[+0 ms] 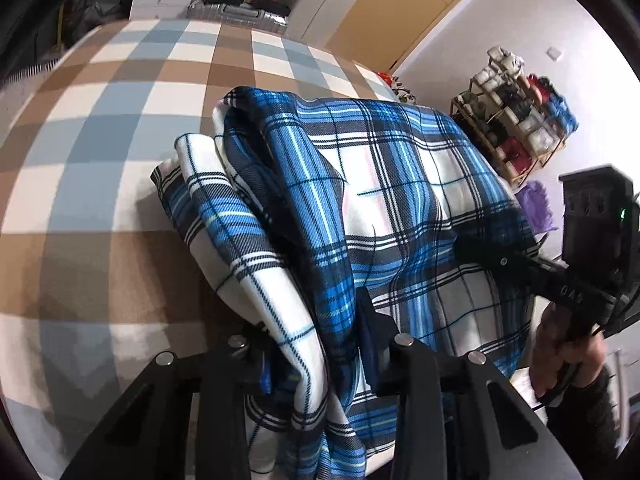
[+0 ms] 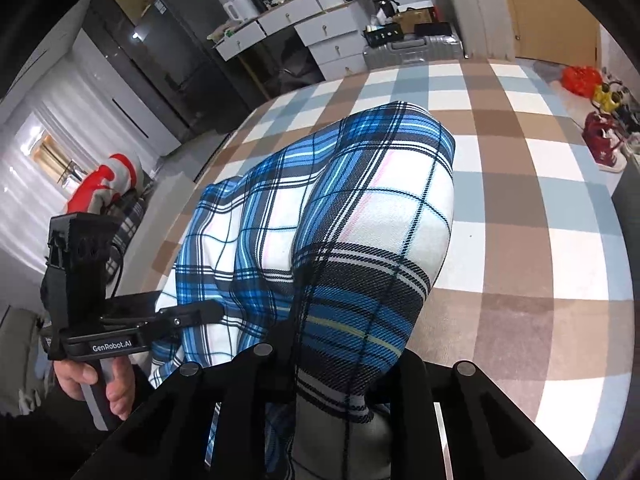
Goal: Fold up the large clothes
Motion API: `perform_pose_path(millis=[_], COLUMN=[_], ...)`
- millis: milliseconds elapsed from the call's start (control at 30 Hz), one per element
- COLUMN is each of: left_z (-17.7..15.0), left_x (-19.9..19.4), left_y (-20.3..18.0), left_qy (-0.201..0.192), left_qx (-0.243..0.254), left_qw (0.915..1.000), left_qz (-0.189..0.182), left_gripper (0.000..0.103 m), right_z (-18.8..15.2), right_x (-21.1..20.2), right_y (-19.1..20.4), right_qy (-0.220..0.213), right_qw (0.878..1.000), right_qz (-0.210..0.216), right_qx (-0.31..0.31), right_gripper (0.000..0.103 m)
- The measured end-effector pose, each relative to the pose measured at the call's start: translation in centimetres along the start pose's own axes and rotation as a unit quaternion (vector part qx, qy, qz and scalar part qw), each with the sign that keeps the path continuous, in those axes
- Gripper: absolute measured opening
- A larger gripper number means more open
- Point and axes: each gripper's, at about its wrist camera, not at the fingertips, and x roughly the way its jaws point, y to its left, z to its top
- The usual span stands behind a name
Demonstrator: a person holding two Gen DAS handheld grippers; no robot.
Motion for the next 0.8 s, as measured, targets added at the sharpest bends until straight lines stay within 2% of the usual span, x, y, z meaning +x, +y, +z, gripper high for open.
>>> perform_pose_path(millis=[167, 367, 600, 733, 800], left_z=[0.8, 2.3, 4.3, 5.9, 6.6], left_x=[0.6, 3.4, 7.7, 11.1, 13.5], left_y=[-3.1, -11.3, -23.4, -28.3, -30.6], left_qy=[-0.011, 0.0, 0.022, 0.036, 0.044], left_qx=[0.01, 0.064, 0.119, 0.133, 0.135], left_qw=[0.9997, 0.9965, 0.9869, 0.9824, 0.9808], left_qz=[-0.02, -0.053, -0.107, -0.126, -0.134], left_gripper=[0.027, 0.024, 0.024, 0.024, 0.024], right_z=[-0.1, -0.9, -2.6, -3.0, -2.9], right_x=[-3.4, -11.1, -22.0, -27.6, -29.3], right_y=[-1.2, -4.6, -11.2, -16.5, -19.1], right_qy=[-0.024, -0.058, -0.087, -0.094, -0.081], right_qw=[1.0, 0.997, 0.989, 0.984, 0.984], right_qz=[0.0, -0.04, -0.087, -0.107, -0.111], right_qx=[0.014, 0.039, 0.079, 0.103, 0.111], right_gripper=[0.019, 0.018, 0.018, 0.018, 0.018])
